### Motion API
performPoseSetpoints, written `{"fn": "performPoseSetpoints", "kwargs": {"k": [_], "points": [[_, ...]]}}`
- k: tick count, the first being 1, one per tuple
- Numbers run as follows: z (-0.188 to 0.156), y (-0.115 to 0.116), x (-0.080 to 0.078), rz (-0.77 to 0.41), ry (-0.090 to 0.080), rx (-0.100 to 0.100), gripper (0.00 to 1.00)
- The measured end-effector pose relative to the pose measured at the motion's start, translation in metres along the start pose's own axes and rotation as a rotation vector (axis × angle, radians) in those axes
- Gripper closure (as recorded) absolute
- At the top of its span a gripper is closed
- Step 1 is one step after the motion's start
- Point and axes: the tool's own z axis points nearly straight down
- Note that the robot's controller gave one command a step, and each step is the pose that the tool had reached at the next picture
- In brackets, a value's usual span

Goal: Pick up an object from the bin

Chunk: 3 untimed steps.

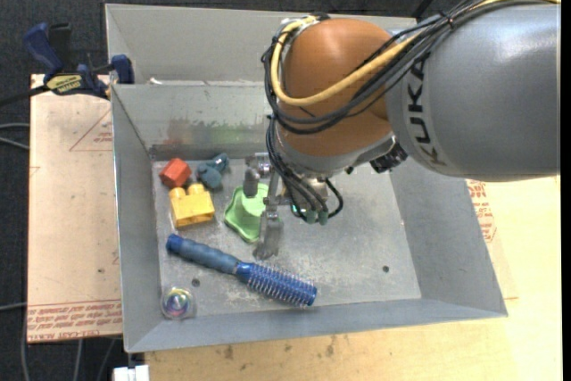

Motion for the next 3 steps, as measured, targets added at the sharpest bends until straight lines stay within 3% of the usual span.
{"fn": "performPoseSetpoints", "kwargs": {"k": [1,2,3], "points": [[0.133,-0.009,0.001,0.034,-0.011,-0.003,0.00],[0.152,-0.008,0.015,0.106,-0.008,-0.002,0.00],[0.153,-0.009,0.016,0.107,-0.005,-0.001,1.00]]}}
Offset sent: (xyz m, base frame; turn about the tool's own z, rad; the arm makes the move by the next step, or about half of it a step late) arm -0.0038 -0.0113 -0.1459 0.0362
